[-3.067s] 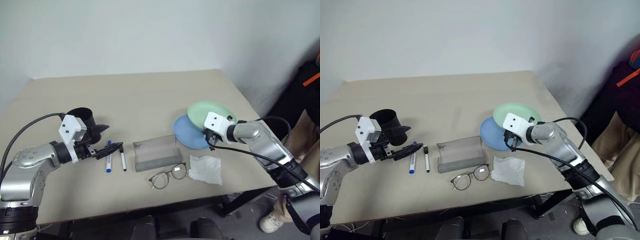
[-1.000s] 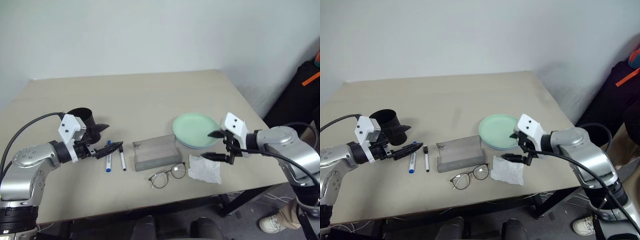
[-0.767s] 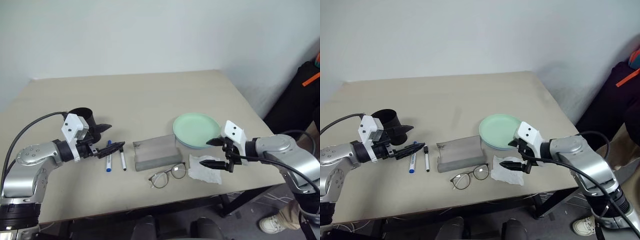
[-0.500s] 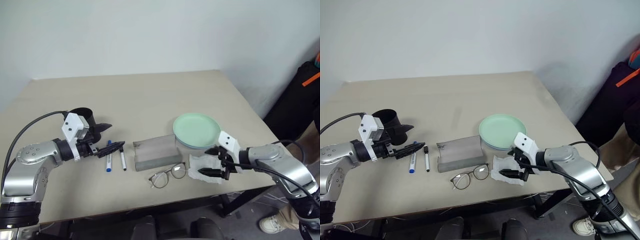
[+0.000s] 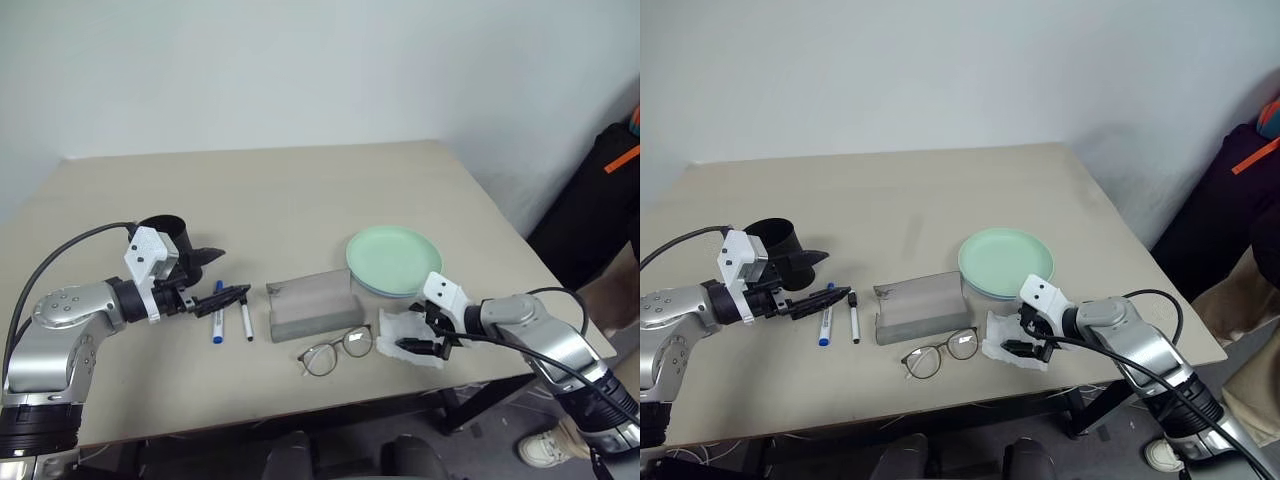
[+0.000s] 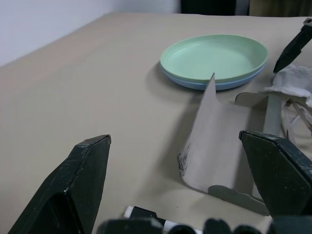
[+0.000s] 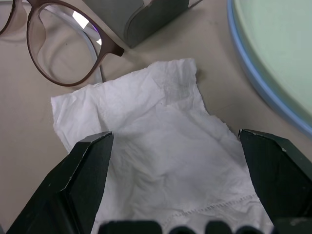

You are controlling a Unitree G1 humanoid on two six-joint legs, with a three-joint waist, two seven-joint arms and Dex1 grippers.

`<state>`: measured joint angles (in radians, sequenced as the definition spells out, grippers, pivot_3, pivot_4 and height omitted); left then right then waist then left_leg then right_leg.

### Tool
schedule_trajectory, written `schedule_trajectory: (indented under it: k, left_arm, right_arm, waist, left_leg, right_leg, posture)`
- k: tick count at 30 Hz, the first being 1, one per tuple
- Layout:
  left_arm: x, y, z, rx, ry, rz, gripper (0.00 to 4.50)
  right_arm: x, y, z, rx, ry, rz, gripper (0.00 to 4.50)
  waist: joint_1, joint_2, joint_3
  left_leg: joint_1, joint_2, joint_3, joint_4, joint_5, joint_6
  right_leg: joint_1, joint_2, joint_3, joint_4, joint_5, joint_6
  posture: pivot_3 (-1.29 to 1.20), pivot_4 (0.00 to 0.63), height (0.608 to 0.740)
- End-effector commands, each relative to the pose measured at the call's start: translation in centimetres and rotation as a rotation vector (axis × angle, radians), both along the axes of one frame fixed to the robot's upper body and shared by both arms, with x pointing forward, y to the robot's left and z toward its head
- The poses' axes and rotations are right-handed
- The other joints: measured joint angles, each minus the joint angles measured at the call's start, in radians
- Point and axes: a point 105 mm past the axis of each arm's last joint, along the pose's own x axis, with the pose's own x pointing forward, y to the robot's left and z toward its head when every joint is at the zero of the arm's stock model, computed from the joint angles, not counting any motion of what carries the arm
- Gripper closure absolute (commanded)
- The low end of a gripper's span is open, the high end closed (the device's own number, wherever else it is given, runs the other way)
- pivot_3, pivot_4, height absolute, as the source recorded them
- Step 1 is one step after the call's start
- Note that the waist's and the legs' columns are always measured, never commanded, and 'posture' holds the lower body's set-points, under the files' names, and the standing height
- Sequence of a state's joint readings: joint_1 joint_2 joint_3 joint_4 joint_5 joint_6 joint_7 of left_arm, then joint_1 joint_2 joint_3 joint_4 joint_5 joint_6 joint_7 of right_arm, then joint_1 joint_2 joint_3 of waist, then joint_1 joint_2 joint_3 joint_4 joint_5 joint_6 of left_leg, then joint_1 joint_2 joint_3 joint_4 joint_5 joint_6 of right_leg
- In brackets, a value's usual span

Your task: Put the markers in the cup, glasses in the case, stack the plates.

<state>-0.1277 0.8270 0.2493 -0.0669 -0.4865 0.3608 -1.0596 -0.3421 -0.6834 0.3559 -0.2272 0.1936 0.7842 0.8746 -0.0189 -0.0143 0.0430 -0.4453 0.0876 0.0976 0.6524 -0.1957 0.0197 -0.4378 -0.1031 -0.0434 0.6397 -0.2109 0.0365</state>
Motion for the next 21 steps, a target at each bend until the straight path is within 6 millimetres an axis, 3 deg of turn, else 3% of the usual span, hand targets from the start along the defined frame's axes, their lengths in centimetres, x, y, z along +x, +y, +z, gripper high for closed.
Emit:
schedule_trajectory:
  k: [1, 4, 7, 15, 21]
  left_arm:
    - [-0.49, -0.19, 1.4, 0.023, -0.043, -0.044, 0.0]
    - [-1.14, -0.4, 1.57, 0.015, -0.03, -0.093, 0.0]
    - [-1.26, -0.43, 1.66, 0.019, -0.031, -0.106, 0.0]
    - [-1.03, -0.46, 1.63, 0.025, -0.037, -0.105, 0.0]
    - [-0.99, -0.56, 1.59, 0.028, -0.04, -0.104, 0.0]
  right_arm:
    - [0.44, 0.29, 0.79, 0.004, -0.037, 0.012, 0.05]
    - [0.22, 0.38, 0.59, 0.001, -0.027, 0.019, 0.62]
    - [0.01, 0.49, 0.48, -0.003, -0.022, 0.026, 1.56]
    - [-0.27, 0.34, 0.11, -0.028, -0.011, 0.029, 4.48]
    - [-0.45, 0.3, 0.42, -0.033, -0.014, 0.04, 4.48]
  waist:
    - [0.0, 0.0, 0.0]
    - [0.0, 0.0, 0.0]
    - [0.0, 0.0, 0.0]
    - [0.0, 0.0, 0.0]
    - [0.0, 0.0, 0.0]
  left_leg:
    - [0.0, 0.0, 0.0, 0.0, 0.0, 0.0]
    - [0.0, 0.0, 0.0, 0.0, 0.0, 0.0]
    - [0.0, 0.0, 0.0, 0.0, 0.0, 0.0]
    - [0.0, 0.0, 0.0, 0.0, 0.0, 0.0]
    - [0.0, 0.0, 0.0, 0.0, 0.0, 0.0]
  right_leg:
    - [0.0, 0.0, 0.0, 0.0, 0.0, 0.0]
    - [0.0, 0.0, 0.0, 0.0, 0.0, 0.0]
    - [0.0, 0.0, 0.0, 0.0, 0.0, 0.0]
    - [0.0, 0.0, 0.0, 0.0, 0.0, 0.0]
    - [0.0, 0.0, 0.0, 0.0, 0.0, 0.0]
  posture:
    - [0.0, 0.0, 0.74]
    - [0.0, 0.0, 0.74]
    - [0.0, 0.0, 0.74]
    - [0.0, 0.0, 0.74]
    - [0.0, 0.0, 0.74]
